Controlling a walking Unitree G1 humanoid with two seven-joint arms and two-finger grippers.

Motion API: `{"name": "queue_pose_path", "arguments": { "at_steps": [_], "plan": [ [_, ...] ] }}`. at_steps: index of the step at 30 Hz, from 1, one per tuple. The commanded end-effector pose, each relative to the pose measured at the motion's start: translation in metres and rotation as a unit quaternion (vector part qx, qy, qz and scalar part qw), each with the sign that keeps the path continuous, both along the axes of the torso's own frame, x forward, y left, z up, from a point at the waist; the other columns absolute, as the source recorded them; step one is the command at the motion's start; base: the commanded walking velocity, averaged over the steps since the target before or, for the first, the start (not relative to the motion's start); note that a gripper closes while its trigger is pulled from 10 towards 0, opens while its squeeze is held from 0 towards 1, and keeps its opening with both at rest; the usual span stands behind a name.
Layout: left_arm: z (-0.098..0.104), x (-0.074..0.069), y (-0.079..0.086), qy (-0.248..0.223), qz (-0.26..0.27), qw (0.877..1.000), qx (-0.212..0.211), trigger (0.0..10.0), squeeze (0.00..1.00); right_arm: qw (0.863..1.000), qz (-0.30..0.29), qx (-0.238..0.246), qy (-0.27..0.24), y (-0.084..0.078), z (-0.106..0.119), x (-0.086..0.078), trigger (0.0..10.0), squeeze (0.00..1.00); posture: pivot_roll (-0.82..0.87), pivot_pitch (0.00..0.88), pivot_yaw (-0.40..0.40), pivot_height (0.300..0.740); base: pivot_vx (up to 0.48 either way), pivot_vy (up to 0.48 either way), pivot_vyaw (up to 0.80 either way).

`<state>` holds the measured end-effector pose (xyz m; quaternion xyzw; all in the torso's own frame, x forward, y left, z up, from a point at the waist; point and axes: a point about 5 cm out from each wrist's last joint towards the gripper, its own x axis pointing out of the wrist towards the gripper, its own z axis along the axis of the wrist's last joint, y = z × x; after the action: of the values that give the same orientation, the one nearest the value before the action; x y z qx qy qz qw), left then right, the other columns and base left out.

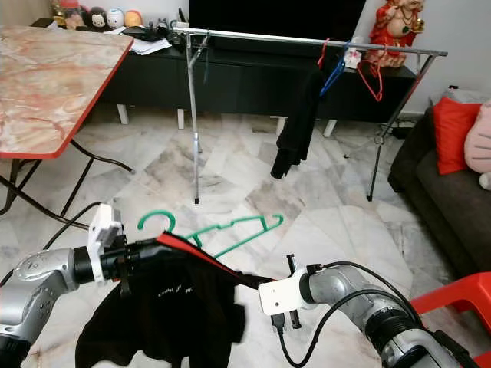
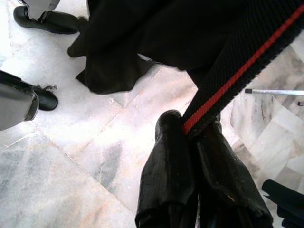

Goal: Hang hanger

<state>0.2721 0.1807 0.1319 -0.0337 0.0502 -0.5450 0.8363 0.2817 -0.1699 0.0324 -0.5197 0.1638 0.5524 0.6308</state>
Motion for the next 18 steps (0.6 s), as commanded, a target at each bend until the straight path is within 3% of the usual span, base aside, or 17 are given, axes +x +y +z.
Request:
{"name": "queue_pose_path", "arguments": {
  "at_steps": [1, 5, 7, 9, 10, 11, 12, 13, 14, 15, 18],
  "plan": [
    [0.027, 0.009, 0.01, -0.052, 0.03, 0.997, -0.043, 10.0, 0.0, 0.998, -0.02, -0.049, 0.045, -0.021, -0.016, -0.013, 0.0, 0.0, -0.01, 0.0, -0.147, 0.74, 0.0, 0.0, 0.0],
    [0.021, 0.012, 0.001, -0.05, 0.042, 0.998, -0.025, 10.0, 0.0, 0.998, -0.023, -0.049, 0.044, -0.022, -0.016, -0.013, 0.0, 0.0, -0.01, 0.0, -0.146, 0.74, 0.0, 0.0, 0.0],
    [0.002, 0.021, -0.002, -0.059, 0.084, 0.992, 0.071, 10.0, 0.0, 0.998, -0.034, -0.048, 0.039, -0.022, -0.015, -0.011, 0.0, 0.0, -0.01, 0.0, -0.145, 0.74, 0.0, 0.0, 0.0],
    [0.0, 0.023, -0.002, -0.059, 0.093, 0.99, 0.084, 10.0, 0.0, 0.997, -0.038, -0.048, 0.036, -0.022, -0.015, -0.01, 0.0, 0.0, -0.01, 0.0, -0.145, 0.74, 0.0, 0.0, 0.0],
    [-0.009, 0.027, -0.002, -0.065, 0.116, 0.983, 0.124, 10.0, 0.0, 0.997, -0.048, -0.052, 0.033, -0.022, -0.016, -0.009, 6.0, 0.0, -0.01, 0.0, -0.145, 0.74, 0.0, 0.0, 0.0],
    [-0.012, 0.028, -0.002, -0.066, 0.127, 0.98, 0.138, 10.0, 0.0, 0.996, -0.052, -0.054, 0.037, -0.022, -0.017, -0.009, 10.0, 0.0, -0.01, 0.0, -0.144, 0.74, 0.0, 0.0, 0.0],
    [-0.015, 0.03, -0.002, -0.064, 0.139, 0.976, 0.155, 10.0, 0.0, 0.996, -0.055, -0.055, 0.042, -0.023, -0.019, -0.01, 10.0, 0.0, -0.01, 0.0, -0.144, 0.74, 0.0, 0.0, 0.0],
    [-0.02, 0.03, -0.003, -0.062, 0.151, 0.972, 0.167, 10.0, 0.0, 0.995, -0.065, -0.051, 0.063, -0.023, -0.022, -0.013, 10.0, 0.11, -0.01, 0.0, -0.143, 0.74, 0.0, 0.0, 0.0],
    [-0.02, 0.03, -0.003, -0.062, 0.153, 0.972, 0.168, 10.0, 0.0, 0.994, -0.068, -0.05, 0.068, -0.024, -0.023, -0.014, 10.0, 0.11, -0.01, 0.0, -0.143, 0.74, 0.0, 0.0, 0.0],
    [-0.021, 0.028, -0.005, -0.061, 0.141, 0.974, 0.17, 10.0, 0.0, 0.993, -0.065, -0.052, 0.081, -0.024, -0.025, -0.017, 10.0, 1.0, -0.01, 0.0, -0.143, 0.74, 0.0, 0.0, 0.0],
    [-0.026, 0.022, -0.01, -0.071, 0.099, 0.973, 0.197, 10.0, 0.0, 0.991, -0.051, -0.06, 0.111, -0.027, -0.028, -0.026, 10.0, 1.0, 0.0, 0.0, -0.141, 0.74, 0.0, 0.0, 0.0]
  ]
}}
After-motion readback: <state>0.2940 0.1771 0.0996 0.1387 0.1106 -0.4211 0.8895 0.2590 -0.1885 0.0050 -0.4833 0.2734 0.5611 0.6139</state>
